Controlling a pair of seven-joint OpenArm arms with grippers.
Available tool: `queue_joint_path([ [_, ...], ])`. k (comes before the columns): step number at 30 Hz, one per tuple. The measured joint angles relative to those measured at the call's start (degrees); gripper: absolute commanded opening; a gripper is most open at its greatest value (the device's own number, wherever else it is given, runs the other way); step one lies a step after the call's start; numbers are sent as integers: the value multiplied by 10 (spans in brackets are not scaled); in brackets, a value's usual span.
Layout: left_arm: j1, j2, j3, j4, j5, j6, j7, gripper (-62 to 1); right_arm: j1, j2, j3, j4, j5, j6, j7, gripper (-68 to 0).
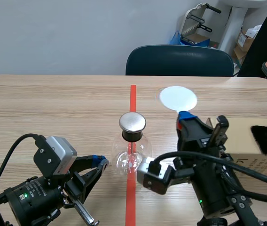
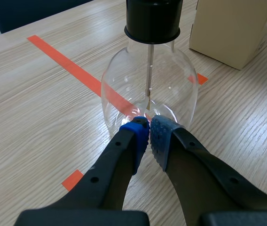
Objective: Do the electroscope experiment
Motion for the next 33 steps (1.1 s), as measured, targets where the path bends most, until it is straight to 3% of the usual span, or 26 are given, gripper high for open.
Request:
queue_joint_path([
  [7, 0, 0, 0, 0, 0, 0, 0, -550, 0, 0, 0, 0, 1, 0, -99, -667],
  [11, 0, 0, 0, 0, 0, 0, 0, -550, 0, 0, 0, 0, 2, 0, -128, -667],
  [17, 0, 0, 0, 0, 0, 0, 0, -550, 0, 0, 0, 0, 2, 0, -130, -667],
  [22, 0, 0, 0, 0, 0, 0, 0, -550, 0, 0, 0, 0, 2, 0, -82, -667],
  [33, 0, 0, 0, 0, 0, 0, 0, -550, 0, 0, 0, 0, -2, 0, 115, -667],
])
